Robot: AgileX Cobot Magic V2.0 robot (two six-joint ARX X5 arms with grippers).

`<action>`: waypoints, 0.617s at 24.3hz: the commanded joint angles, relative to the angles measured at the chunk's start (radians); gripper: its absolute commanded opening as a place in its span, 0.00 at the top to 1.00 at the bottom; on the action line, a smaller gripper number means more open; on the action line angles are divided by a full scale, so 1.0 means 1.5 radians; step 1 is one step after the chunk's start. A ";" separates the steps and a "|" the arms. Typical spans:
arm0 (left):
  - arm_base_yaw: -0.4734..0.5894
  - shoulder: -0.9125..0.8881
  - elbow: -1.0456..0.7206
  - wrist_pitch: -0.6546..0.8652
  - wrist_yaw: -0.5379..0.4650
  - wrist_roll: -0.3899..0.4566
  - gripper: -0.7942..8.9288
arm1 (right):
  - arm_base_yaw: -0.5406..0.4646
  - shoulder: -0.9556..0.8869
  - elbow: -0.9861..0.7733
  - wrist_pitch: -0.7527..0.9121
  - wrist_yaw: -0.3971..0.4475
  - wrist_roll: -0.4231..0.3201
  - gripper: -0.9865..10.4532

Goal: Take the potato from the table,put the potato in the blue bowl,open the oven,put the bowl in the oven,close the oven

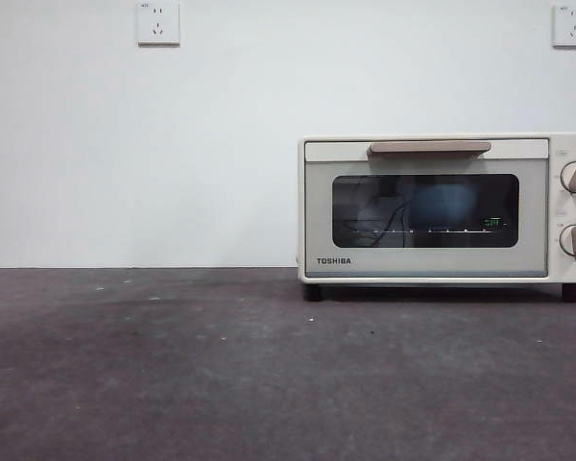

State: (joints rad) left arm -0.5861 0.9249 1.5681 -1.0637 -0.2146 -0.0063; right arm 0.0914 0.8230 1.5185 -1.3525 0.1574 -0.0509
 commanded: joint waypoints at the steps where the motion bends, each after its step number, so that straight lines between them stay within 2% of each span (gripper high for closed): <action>1: 0.017 0.009 -0.001 0.001 0.003 0.013 0.92 | 0.001 0.024 -0.001 -0.011 0.000 -0.002 0.91; 2: 0.024 0.009 -0.001 0.001 0.004 0.013 0.92 | 0.001 0.033 -0.001 -0.011 0.000 -0.002 0.91; 4: 0.045 0.005 -0.001 0.019 0.001 0.082 0.92 | 0.001 0.054 -0.001 -0.011 0.000 -0.002 0.91; 10: 0.174 -0.043 -0.032 0.087 0.023 0.112 0.92 | 0.001 0.126 -0.001 -0.010 0.000 -0.002 0.91; 15: 0.297 -0.128 -0.160 0.200 0.035 0.149 0.92 | 0.001 0.212 -0.001 0.008 0.000 -0.002 0.91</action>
State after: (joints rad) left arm -0.1482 0.7330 1.3579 -0.7746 -0.1665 0.1844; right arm 0.0914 1.1404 1.5185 -1.3495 0.1574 -0.0509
